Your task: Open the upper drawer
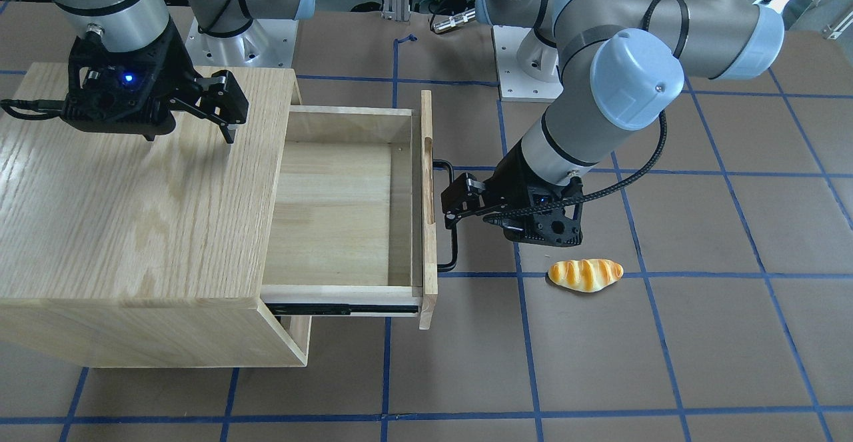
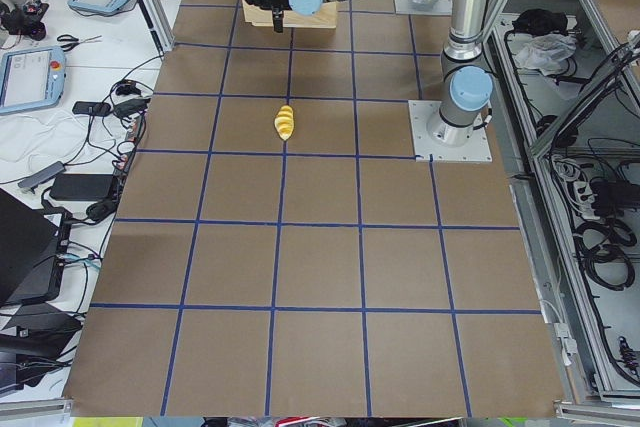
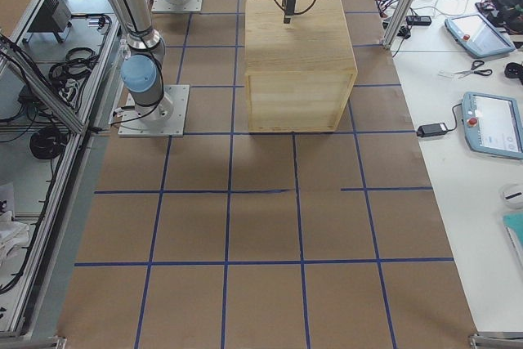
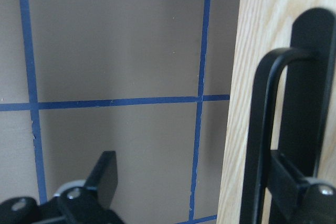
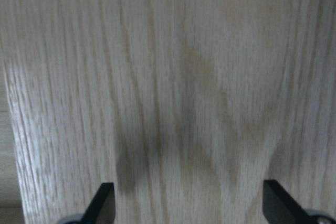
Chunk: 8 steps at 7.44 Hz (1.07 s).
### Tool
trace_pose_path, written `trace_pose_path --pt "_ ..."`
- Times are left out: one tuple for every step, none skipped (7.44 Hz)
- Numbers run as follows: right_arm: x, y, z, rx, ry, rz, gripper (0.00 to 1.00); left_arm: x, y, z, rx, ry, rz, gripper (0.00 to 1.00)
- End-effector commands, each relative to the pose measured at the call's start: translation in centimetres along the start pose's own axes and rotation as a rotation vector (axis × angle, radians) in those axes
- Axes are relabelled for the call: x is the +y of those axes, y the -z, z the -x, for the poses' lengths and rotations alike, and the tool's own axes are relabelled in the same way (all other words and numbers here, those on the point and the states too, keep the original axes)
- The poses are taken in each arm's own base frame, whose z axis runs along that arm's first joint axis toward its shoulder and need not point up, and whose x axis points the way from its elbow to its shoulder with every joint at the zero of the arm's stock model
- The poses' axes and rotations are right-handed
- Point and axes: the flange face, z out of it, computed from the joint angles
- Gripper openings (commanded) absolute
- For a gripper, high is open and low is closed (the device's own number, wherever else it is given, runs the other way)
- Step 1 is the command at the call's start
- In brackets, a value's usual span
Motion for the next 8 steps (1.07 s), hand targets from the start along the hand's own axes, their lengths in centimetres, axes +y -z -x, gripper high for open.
trace_pose_path --pt "0.0 0.0 -0.1 0.000 0.000 0.000 1.00 0.1 0.0 0.5 -0.005 -0.014 0.008 1.00" --pt "0.0 0.0 0.0 0.000 0.000 0.000 1.00 -0.1 0.6 0.8 -0.007 -0.011 0.004 1.00" --pt "0.0 0.0 0.0 0.000 0.000 0.000 1.00 0.0 1.7 1.8 -0.008 0.016 0.011 1.00" --pt "0.0 0.0 0.0 0.000 0.000 0.000 1.00 0.4 3.5 2.5 -0.010 0.018 0.005 1.00" --pt "0.0 0.0 0.0 0.000 0.001 0.000 1.00 1.2 6.6 2.5 -0.054 0.008 -0.001 1.00" --pt "0.0 -0.1 0.0 0.000 0.000 0.001 1.00 2.7 11.2 1.9 -0.125 -0.001 0.005 1.00" --pt "0.0 0.0 0.0 0.000 0.001 0.000 1.00 4.8 15.2 1.9 -0.247 -0.037 0.013 1.00" --pt "0.0 0.0 0.0 0.000 0.000 0.000 1.00 6.9 18.5 1.0 -0.311 -0.057 -0.028 1.00"
